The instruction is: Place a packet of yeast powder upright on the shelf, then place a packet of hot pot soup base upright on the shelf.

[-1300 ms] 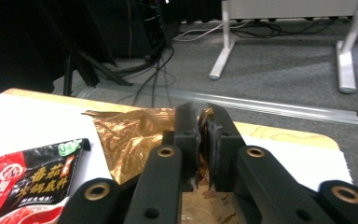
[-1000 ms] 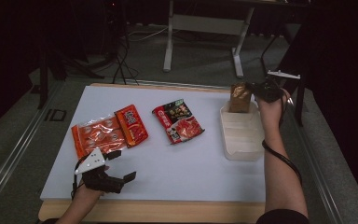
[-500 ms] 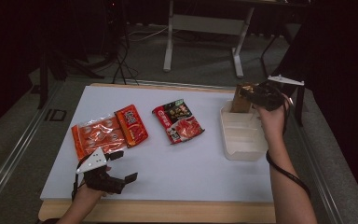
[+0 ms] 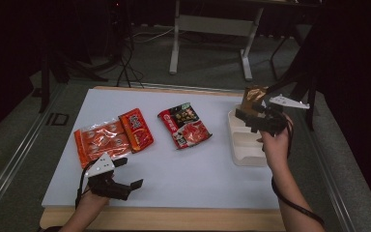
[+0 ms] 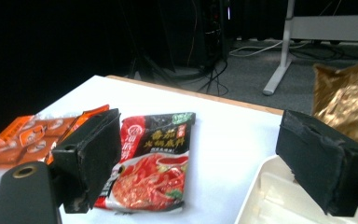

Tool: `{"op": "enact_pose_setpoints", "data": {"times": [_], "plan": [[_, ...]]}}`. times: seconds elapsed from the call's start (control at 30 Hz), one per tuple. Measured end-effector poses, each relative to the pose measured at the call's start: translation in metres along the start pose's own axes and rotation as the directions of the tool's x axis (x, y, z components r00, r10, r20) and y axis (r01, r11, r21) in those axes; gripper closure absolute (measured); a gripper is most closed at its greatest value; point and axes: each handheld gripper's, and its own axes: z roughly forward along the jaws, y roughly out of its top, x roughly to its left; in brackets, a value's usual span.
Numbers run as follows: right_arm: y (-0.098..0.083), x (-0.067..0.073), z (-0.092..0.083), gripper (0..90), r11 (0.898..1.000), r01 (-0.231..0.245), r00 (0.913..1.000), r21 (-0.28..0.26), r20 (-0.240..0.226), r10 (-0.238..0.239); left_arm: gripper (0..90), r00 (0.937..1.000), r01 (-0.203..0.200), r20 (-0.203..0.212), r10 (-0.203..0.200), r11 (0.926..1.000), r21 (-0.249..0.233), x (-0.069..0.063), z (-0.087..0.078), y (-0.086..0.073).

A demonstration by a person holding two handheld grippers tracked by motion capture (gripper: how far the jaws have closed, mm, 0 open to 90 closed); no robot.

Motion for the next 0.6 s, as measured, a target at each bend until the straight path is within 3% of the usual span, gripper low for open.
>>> {"op": "enact_pose_setpoints", "data": {"times": [0.07,0.17,0.3,0.5,0.6], "plan": [[-0.004,0.003,-0.001,13.9,1.000,0.005,1.0000,0.003,-0.007,-0.005,1.7,1.0000,0.001,0.000,-0.001,1.0000,0.002,0.001,0.000,0.000],[-0.015,0.017,-0.006,13.9,0.998,0.060,0.9979,0.010,-0.025,-0.059,1.7,0.9995,0.031,-0.002,-0.031,0.9995,-0.008,0.004,-0.001,0.001],[-0.025,0.031,-0.013,13.8,0.993,0.119,0.9927,0.013,-0.023,-0.119,1.7,0.9996,0.019,-0.019,-0.019,0.9998,-0.009,0.005,-0.003,0.002],[-0.040,0.049,-0.024,13.9,0.989,0.145,0.9874,0.033,-0.068,-0.143,1.8,0.9997,-0.007,-0.024,0.007,0.9998,0.021,0.002,0.002,0.005],[-0.049,0.058,-0.030,14.0,0.984,0.169,0.9843,0.052,-0.059,-0.166,2.2,0.9998,-0.014,-0.016,0.015,0.9993,0.034,0.003,0.005,0.008]]}}
